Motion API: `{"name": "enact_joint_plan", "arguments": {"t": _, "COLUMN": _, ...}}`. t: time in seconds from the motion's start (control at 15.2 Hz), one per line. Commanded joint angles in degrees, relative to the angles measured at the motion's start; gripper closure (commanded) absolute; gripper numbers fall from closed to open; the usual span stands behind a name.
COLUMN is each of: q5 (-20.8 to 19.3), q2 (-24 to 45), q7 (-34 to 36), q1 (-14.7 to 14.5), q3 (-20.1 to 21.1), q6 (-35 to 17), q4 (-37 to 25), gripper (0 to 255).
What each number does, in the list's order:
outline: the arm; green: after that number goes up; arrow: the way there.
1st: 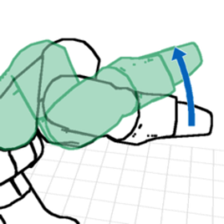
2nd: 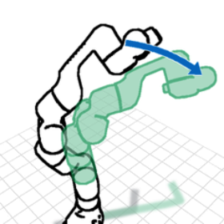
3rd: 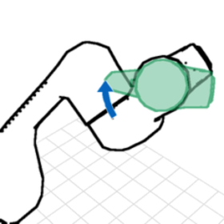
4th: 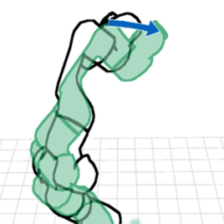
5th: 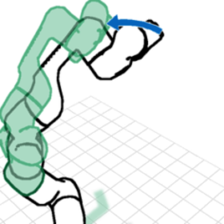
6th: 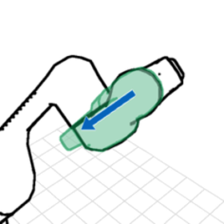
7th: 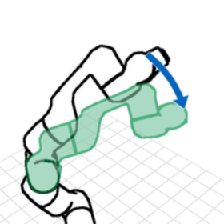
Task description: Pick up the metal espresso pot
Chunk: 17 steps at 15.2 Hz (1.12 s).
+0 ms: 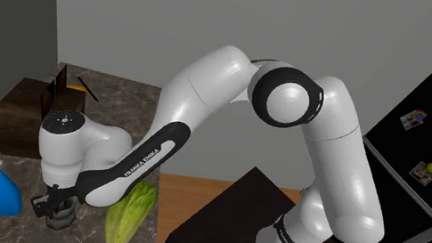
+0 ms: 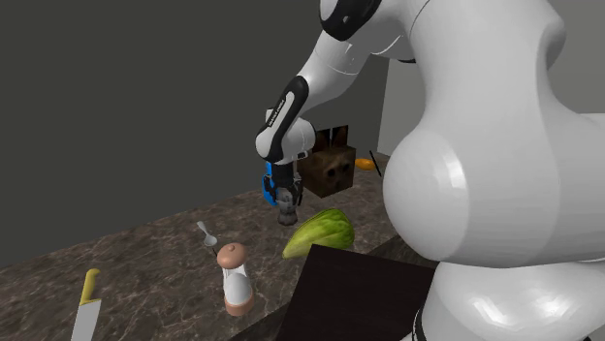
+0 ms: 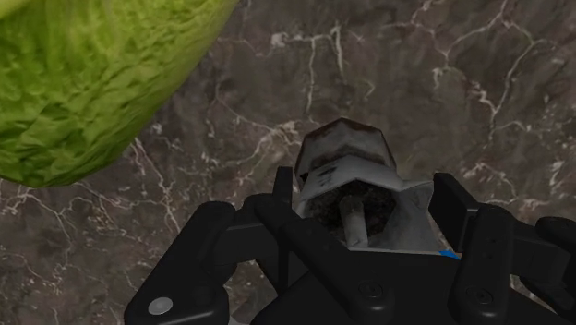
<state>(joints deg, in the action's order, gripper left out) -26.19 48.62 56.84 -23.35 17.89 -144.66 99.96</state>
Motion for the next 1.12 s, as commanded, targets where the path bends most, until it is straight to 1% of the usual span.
{"name": "enact_joint_plan", "arguments": {"t": 0.0, "q5": 0.17, "q2": -0.54, "q7": -0.12, "q1": 0.19, "q3": 0.19, "q6": 0.34, "q4": 0.31, "gripper": 255}}
{"name": "enact_joint_plan", "arguments": {"t": 0.92, "q5": 3.33, "q2": -9.20, "q7": -2.13, "q1": 2.70, "q3": 3.56, "q6": 6.12, "q4": 3.26, "gripper": 255}}
{"name": "enact_joint_plan", "arguments": {"t": 1.06, "q5": 3.37, "q2": -9.29, "q7": -2.16, "q1": 2.73, "q3": 3.59, "q6": 6.19, "q4": 3.29, "gripper": 255}}
